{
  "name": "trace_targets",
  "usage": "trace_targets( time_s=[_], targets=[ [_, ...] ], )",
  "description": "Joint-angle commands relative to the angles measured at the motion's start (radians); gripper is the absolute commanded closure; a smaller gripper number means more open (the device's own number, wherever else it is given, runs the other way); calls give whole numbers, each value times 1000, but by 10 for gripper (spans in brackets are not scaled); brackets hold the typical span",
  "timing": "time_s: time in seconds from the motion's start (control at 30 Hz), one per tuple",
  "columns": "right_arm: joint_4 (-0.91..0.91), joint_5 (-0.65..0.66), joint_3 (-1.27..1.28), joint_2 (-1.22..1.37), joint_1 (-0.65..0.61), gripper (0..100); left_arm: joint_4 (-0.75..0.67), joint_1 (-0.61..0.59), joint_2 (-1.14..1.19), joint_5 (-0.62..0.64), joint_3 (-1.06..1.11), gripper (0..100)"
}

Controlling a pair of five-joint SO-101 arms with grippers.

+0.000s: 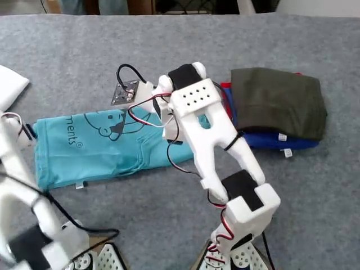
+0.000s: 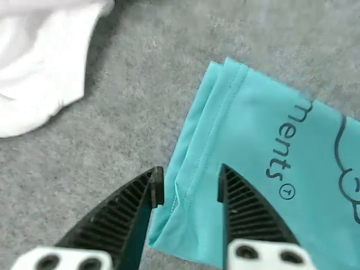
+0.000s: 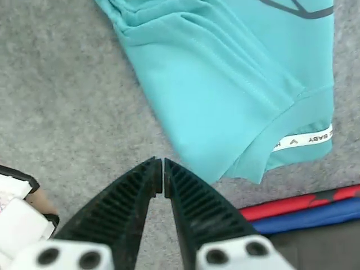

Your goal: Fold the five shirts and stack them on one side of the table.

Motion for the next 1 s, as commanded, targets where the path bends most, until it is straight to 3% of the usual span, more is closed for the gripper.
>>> trace_targets(
  time_s=[0.0,0.3,0.63,0.9,0.97],
  targets=[
    [2,-8,22,-68,6,984,97,-2,233,-61,-202,800],
    [2,-9,58,-79,6,984,261,-15,628,-124,-565,733],
    [2,-9,58,-79,9,984,262,-21,838,-176,-628,736],
    [2,-9,53,-79,9,984,327,28,928,-201,-684,970],
    [2,-9,50,-79,11,984,328,47,927,-199,-685,965]
  ],
)
